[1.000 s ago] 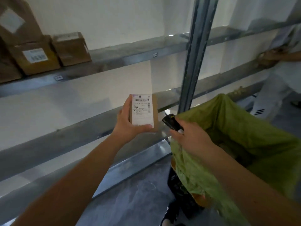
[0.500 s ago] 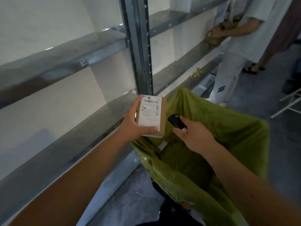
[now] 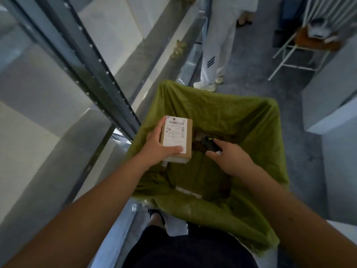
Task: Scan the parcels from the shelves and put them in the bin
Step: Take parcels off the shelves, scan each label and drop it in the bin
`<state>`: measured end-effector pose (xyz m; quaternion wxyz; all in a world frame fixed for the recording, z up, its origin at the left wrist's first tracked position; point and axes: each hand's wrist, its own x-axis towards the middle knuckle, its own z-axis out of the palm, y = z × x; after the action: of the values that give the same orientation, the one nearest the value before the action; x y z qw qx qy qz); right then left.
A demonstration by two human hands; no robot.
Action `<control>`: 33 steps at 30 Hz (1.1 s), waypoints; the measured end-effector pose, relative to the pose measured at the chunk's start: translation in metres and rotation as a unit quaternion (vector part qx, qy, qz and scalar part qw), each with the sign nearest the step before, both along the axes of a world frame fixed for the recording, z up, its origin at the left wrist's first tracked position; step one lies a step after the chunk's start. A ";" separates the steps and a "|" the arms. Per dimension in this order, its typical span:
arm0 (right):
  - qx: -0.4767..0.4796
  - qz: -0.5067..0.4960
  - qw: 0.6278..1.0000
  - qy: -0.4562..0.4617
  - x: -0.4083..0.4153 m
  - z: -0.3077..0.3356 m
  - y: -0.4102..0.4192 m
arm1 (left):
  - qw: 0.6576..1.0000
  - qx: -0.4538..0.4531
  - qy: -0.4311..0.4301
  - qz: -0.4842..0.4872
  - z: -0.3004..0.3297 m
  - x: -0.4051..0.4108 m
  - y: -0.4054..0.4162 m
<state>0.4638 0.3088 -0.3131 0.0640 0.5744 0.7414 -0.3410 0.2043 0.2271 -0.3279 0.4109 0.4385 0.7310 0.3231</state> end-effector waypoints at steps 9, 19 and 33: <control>-0.043 -0.112 0.991 -0.059 -0.022 -0.029 0.003 | 0.989 -0.122 -0.053 -0.070 -0.091 -0.009 0.068; -0.110 -0.261 0.955 -0.084 -0.025 -0.071 0.001 | 0.964 -0.231 -0.083 -0.103 -0.178 0.007 0.111; -0.174 -0.283 0.925 -0.183 0.021 -0.110 -0.037 | 0.949 -0.268 -0.117 -0.117 -0.251 0.086 0.118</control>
<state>0.4846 0.2717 -0.4227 0.1989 0.7925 0.4524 -0.3574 0.2901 0.3455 -0.5785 0.6304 0.3538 0.6814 0.1140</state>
